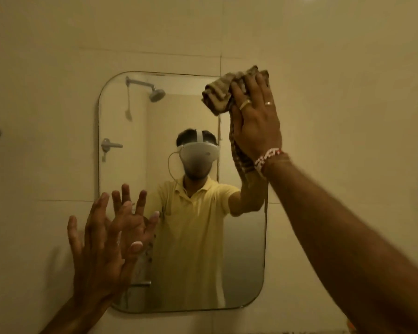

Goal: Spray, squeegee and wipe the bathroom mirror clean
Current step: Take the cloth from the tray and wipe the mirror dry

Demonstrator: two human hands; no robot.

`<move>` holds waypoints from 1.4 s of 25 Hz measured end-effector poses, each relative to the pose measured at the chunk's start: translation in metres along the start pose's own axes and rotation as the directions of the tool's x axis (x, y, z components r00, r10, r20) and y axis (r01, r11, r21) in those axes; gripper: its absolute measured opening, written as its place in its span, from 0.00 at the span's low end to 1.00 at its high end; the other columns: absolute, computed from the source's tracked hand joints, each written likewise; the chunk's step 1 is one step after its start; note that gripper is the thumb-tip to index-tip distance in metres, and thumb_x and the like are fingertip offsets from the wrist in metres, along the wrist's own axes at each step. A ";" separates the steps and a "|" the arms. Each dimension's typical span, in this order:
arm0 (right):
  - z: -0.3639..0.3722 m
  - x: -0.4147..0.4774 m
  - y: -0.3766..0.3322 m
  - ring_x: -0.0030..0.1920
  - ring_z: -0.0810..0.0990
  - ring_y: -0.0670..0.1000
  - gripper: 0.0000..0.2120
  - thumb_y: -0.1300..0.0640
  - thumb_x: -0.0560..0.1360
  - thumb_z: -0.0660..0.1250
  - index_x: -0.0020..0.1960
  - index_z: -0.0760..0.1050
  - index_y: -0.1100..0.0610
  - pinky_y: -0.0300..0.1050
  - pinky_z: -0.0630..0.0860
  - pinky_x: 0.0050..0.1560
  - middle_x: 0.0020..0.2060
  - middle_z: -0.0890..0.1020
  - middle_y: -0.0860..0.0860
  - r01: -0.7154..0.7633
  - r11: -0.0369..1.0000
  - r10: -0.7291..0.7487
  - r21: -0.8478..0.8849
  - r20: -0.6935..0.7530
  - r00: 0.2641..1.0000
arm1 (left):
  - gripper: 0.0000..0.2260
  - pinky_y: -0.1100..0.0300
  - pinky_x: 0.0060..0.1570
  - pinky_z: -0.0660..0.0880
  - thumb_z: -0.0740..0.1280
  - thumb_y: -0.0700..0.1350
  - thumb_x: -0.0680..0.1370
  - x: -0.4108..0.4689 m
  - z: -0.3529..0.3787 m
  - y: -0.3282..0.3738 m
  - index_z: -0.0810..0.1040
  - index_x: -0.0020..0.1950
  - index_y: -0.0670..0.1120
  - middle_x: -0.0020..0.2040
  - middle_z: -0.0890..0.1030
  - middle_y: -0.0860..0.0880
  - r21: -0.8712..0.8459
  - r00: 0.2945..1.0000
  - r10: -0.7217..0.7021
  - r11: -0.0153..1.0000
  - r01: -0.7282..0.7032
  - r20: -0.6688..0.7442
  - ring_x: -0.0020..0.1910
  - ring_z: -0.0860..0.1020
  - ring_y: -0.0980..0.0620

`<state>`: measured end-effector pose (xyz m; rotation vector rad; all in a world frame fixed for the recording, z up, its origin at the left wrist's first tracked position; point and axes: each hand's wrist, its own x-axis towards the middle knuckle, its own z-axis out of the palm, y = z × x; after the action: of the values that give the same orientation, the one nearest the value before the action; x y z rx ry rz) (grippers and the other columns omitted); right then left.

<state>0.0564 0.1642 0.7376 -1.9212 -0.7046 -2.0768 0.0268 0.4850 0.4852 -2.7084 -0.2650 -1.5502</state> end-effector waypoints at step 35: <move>-0.001 -0.120 -0.054 0.79 0.53 0.58 0.27 0.57 0.80 0.59 0.78 0.61 0.49 0.60 0.56 0.77 0.78 0.61 0.55 0.746 0.632 -0.765 0.208 0.318 0.560 | 0.36 0.27 0.78 0.43 0.51 0.67 0.83 0.038 -0.099 0.044 0.55 0.86 0.49 0.86 0.45 0.42 0.125 0.862 0.398 0.917 -0.378 -0.313 0.85 0.46 0.41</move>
<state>0.0441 0.1916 0.6099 -2.2608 -1.9742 -2.0114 -0.0321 0.4378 0.5712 -2.2125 0.2259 -1.7861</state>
